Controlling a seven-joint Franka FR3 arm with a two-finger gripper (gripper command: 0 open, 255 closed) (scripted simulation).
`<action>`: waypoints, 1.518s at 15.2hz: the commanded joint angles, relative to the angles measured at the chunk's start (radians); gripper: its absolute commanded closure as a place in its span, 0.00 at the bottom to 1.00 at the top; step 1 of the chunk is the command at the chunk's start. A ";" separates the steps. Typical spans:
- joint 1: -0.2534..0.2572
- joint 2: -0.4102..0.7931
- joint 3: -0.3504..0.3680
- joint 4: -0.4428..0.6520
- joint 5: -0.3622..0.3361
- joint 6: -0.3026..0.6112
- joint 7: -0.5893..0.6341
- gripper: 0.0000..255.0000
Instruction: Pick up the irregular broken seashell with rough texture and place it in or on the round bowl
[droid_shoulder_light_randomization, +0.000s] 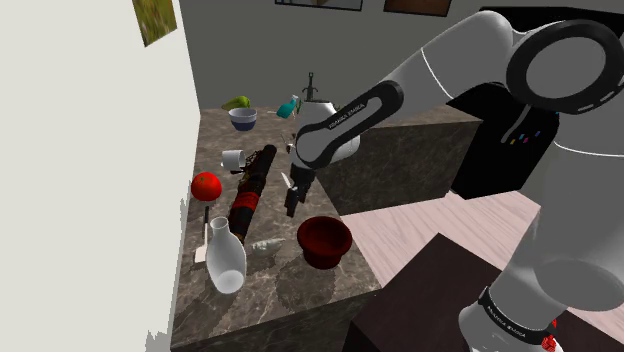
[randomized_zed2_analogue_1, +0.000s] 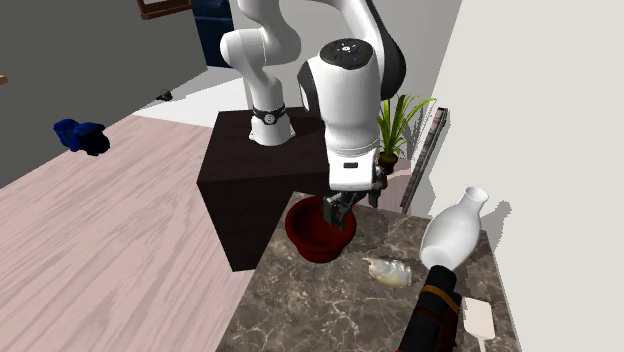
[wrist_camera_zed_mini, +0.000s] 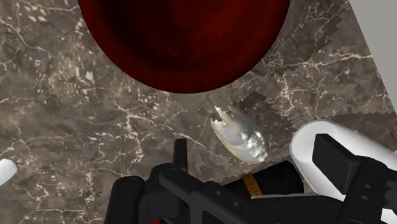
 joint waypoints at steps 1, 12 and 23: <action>0.010 0.076 0.008 0.055 -0.005 0.021 -0.008 0.00; 0.051 0.345 0.021 0.257 -0.030 0.084 -0.026 0.00; 0.056 0.373 0.020 0.265 -0.031 0.104 -0.025 1.00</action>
